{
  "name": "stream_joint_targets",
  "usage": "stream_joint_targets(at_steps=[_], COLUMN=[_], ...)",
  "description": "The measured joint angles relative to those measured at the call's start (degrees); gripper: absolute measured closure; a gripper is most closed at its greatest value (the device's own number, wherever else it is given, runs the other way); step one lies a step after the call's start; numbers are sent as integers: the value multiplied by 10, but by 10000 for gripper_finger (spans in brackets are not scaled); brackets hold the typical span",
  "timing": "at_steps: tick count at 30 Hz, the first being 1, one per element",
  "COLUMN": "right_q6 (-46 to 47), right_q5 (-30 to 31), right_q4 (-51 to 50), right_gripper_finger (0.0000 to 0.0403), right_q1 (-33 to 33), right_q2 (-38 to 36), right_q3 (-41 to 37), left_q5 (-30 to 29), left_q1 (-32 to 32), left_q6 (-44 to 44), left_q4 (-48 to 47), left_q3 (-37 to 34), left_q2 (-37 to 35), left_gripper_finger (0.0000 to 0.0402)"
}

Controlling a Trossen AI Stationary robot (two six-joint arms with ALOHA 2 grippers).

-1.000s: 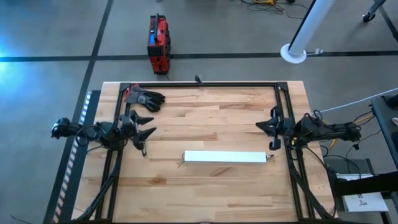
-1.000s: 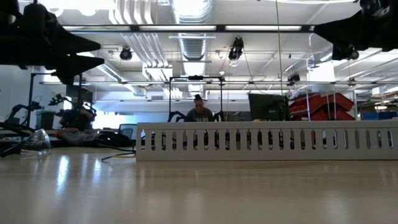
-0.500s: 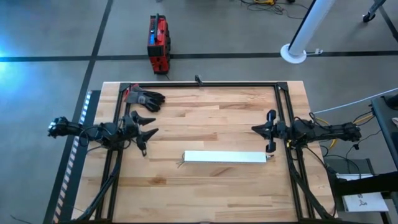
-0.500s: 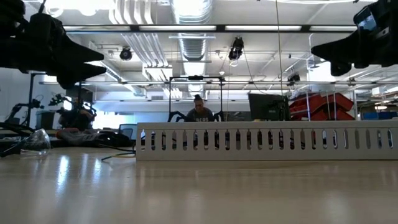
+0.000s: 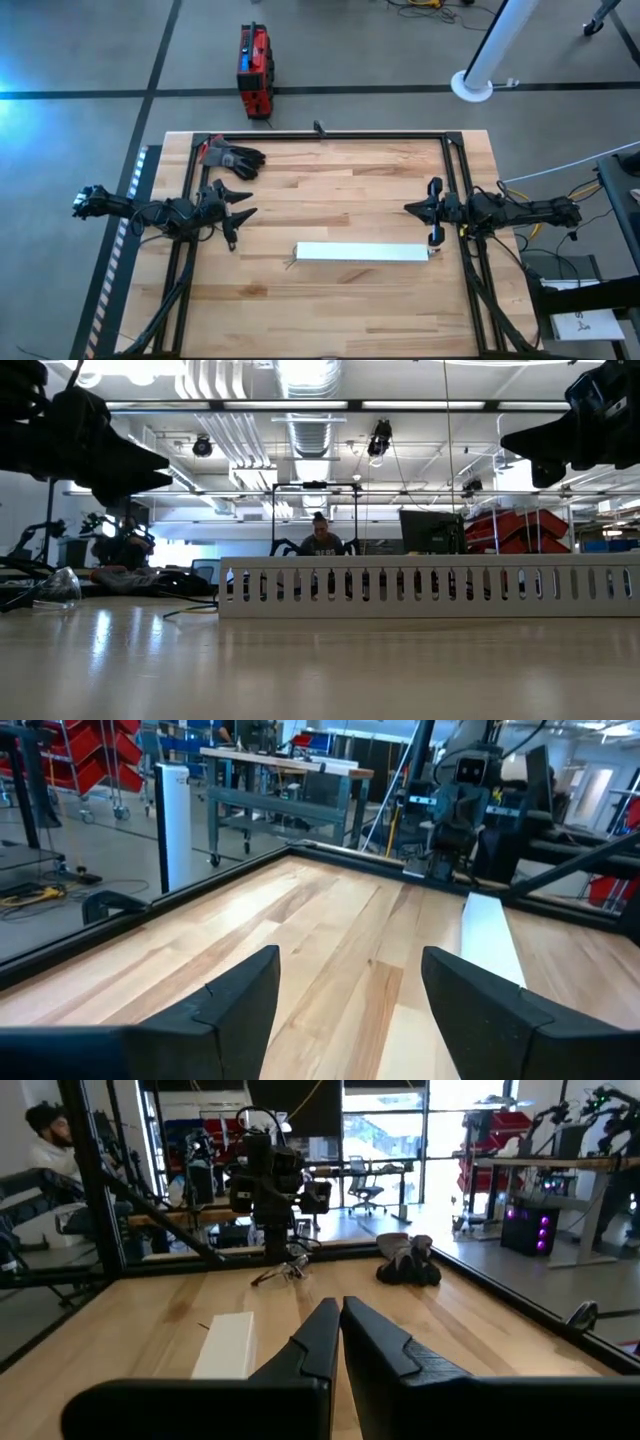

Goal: Ziptie cables
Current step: Return to Home Position

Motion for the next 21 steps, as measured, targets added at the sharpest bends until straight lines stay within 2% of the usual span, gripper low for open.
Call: stream_joint_targets(at_steps=[10, 21], right_q6=[4, 5], right_q5=[0, 3], right_q4=[0, 2], right_gripper_finger=[396, 396], right_q1=[0, 6], right_q2=[0, 5], right_q3=[0, 0], left_q5=[0, 0], left_q1=[0, 0], left_q6=[0, 0], left_q4=[0, 0], left_q3=[0, 1], left_q2=[27, 50], left_gripper_finger=[181, 161])
